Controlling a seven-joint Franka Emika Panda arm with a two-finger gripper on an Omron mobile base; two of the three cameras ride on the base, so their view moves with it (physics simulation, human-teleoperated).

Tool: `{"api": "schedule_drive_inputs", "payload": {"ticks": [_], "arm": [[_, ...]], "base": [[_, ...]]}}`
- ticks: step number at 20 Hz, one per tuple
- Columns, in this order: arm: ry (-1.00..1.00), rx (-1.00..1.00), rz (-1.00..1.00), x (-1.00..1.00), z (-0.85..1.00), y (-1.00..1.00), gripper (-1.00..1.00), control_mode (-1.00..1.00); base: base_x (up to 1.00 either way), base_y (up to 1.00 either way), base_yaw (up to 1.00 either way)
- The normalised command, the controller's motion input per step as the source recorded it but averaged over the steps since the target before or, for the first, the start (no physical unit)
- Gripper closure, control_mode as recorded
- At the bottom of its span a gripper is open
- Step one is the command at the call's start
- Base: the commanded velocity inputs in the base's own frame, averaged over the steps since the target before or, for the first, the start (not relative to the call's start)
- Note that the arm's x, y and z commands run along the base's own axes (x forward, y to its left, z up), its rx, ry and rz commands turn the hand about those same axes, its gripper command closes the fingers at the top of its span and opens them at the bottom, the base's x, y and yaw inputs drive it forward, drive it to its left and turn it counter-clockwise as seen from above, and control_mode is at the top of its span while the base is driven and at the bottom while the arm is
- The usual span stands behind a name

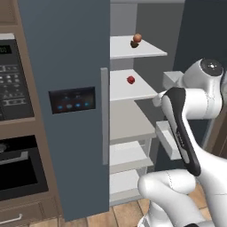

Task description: Place the kiwi in the correct fridge rack based on whether it is a fruit or vegetable. Finally, close the fridge door.

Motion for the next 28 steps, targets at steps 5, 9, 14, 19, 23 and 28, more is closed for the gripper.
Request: {"api": "schedule_drive_inputs", "payload": {"ticks": [5, 9, 14, 19, 23, 28], "arm": [[0.00, 0.00, 0.00, 0.00, 0.00, 0.00, -1.00, 1.00], [0.00, 0.00, 0.00, 0.00, 0.00, 0.00, -1.00, 1.00], [0.00, 0.00, 0.00, 0.00, 0.00, 0.02, -1.00, -1.00], [0.00, 0.00, 0.00, 0.03, 0.00, 0.08, -1.00, -1.00], [0.00, 0.00, -0.01, 0.10, 0.00, 0.00, -1.00, -1.00], [0.00, 0.00, -0.02, -0.07, -0.01, -0.22, -1.00, -1.00]], "base": [[0.00, -0.43, 0.00], [0.04, -0.29, 0.00], [0.00, 0.02, 0.00], [0.00, 0.00, 0.00], [0.00, 0.00, 0.00], [0.00, 0.00, 0.00]]}}
